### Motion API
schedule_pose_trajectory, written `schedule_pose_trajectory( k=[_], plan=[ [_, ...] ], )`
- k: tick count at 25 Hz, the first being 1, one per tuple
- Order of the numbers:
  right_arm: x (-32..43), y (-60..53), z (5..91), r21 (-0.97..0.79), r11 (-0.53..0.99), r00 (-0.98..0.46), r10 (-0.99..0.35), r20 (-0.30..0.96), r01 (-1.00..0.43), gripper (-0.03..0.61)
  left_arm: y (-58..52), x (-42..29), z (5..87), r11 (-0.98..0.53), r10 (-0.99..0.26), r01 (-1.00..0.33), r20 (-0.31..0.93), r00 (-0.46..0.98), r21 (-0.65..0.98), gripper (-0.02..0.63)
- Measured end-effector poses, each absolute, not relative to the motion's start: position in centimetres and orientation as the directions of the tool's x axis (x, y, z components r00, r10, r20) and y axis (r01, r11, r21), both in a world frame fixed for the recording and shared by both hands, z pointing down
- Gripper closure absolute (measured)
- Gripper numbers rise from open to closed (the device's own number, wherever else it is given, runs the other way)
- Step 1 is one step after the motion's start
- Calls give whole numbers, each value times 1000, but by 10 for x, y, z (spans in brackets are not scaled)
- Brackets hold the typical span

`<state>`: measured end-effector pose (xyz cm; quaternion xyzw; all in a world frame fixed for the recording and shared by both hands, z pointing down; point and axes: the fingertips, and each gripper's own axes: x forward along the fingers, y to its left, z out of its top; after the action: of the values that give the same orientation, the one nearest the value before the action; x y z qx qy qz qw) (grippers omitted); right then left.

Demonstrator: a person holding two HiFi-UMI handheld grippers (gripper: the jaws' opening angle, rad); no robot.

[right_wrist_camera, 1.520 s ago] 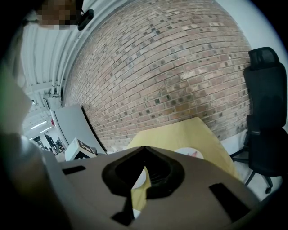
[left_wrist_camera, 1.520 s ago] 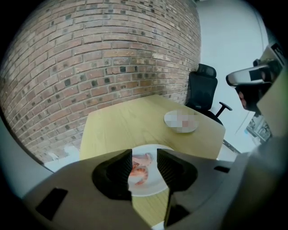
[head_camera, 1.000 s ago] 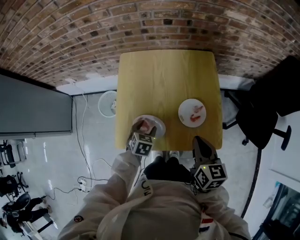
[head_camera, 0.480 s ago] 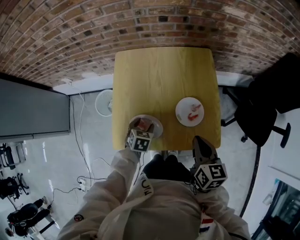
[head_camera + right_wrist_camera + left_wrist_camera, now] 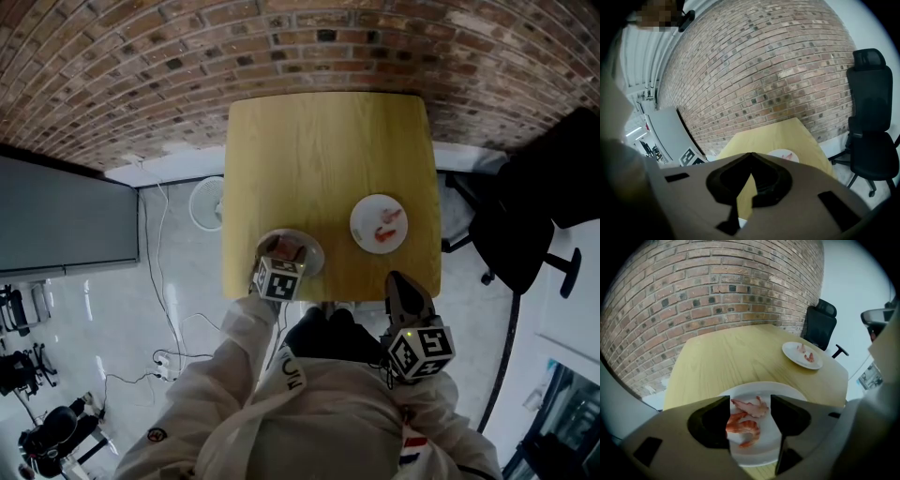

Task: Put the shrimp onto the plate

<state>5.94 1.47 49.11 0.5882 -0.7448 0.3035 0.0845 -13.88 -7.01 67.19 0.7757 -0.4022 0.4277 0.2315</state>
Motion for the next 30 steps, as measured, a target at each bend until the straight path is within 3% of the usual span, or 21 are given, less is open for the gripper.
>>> schedule_pose_trajectory(
  k=[30],
  plan=[
    [54,27,489,-337,72,-242,-834,495,-939,555,-72,-140,674,-604,-421,-797,845,329,10,357]
  ],
)
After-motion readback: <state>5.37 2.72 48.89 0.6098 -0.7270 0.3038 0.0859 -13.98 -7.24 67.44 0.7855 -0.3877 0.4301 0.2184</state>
